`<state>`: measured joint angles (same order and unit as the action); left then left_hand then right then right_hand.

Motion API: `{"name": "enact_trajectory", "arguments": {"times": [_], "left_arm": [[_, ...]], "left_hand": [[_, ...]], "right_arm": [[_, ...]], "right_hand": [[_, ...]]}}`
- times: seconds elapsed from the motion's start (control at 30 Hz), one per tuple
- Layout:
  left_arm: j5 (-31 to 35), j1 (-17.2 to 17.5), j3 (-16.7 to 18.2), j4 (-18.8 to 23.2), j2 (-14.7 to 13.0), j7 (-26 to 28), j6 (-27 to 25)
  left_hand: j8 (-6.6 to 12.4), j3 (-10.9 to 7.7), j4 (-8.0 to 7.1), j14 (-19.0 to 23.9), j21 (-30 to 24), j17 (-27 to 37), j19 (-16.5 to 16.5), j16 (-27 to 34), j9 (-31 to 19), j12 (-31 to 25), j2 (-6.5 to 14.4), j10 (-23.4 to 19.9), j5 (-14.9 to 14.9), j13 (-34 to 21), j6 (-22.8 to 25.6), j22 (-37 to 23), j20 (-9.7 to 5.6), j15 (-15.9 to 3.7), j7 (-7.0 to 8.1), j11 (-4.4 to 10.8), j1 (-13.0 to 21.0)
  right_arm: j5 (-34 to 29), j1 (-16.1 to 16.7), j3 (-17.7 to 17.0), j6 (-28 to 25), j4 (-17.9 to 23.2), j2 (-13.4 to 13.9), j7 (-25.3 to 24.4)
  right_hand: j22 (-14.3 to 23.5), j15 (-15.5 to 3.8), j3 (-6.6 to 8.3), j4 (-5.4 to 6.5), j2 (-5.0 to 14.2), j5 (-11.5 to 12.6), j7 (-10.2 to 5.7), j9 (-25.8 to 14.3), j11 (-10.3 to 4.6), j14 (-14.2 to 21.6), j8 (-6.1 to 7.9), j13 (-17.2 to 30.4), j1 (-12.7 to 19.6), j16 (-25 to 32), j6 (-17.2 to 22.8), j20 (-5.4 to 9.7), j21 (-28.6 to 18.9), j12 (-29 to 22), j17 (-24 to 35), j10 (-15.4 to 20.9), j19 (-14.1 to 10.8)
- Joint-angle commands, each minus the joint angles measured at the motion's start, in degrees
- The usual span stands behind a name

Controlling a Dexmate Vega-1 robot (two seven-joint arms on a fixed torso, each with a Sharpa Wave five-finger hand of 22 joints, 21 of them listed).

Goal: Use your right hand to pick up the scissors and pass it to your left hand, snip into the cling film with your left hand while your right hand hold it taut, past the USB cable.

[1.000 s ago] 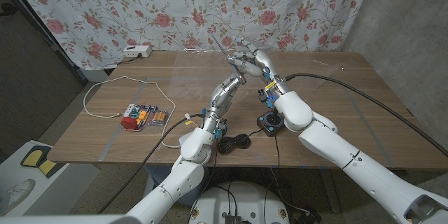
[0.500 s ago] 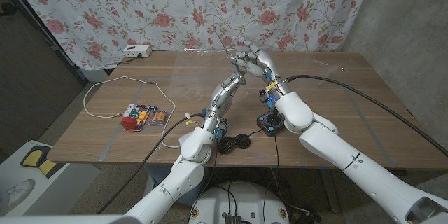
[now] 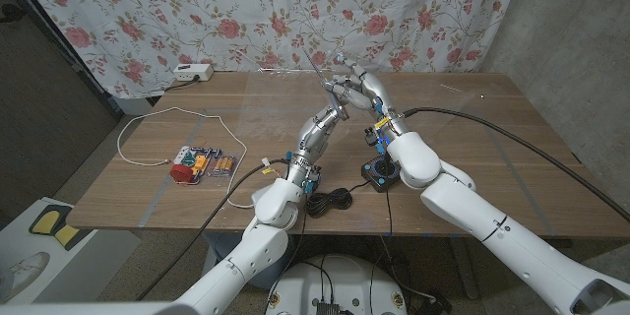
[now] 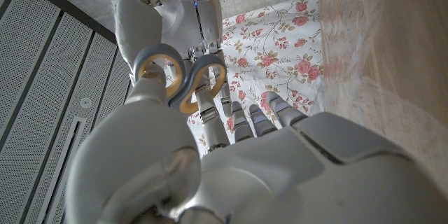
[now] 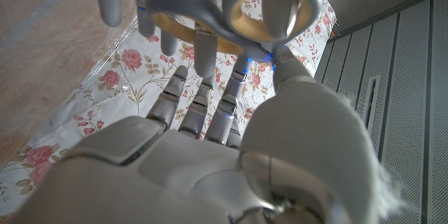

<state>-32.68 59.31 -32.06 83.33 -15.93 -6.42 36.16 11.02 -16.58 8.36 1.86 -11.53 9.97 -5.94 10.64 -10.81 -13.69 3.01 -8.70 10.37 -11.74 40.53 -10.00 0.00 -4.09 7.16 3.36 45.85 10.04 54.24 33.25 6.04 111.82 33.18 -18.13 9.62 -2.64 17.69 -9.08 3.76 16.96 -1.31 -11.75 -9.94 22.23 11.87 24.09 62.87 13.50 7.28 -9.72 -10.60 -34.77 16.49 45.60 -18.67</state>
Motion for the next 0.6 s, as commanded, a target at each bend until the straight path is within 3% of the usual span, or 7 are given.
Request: {"name": "enact_trajectory", "arguments": {"times": [0.03,0.6], "left_arm": [[0.0,0.0,-0.1,0.0,-0.3,-0.3,-0.2],[0.0,-0.7,-1.1,-0.7,0.1,-1.5,-1.0]], "left_hand": [[-0.08,0.11,-0.13,0.5,0.1,0.2,-0.5,0.2,-0.1,0.1,0.3,-0.4,-0.1,-0.2,0.0,-0.2,0.2,0.05,-0.3,0.06,0.2],[-0.06,0.45,-0.19,0.7,-0.2,0.2,-1.2,0.2,-0.1,0.0,0.3,-0.8,-0.1,-0.2,-0.1,-0.3,-0.08,0.05,-0.44,-0.08,0.1]], "right_arm": [[0.0,0.5,-0.6,0.1,0.3,-0.1,-0.7],[0.5,1.1,-0.8,0.2,0.1,-0.6,-0.9]], "right_hand": [[0.1,-4.98,0.29,0.12,0.26,0.4,-0.09,-0.1,-0.72,-0.3,0.26,0.2,0.1,-0.2,0.4,0.16,0.0,-0.3,0.1,0.7,0.2],[0.1,-5.04,0.33,0.18,0.26,0.4,-0.09,-0.1,-0.77,-0.5,0.23,0.1,-0.1,-0.2,0.5,-0.12,0.0,-0.3,0.1,0.7,0.7]]}}
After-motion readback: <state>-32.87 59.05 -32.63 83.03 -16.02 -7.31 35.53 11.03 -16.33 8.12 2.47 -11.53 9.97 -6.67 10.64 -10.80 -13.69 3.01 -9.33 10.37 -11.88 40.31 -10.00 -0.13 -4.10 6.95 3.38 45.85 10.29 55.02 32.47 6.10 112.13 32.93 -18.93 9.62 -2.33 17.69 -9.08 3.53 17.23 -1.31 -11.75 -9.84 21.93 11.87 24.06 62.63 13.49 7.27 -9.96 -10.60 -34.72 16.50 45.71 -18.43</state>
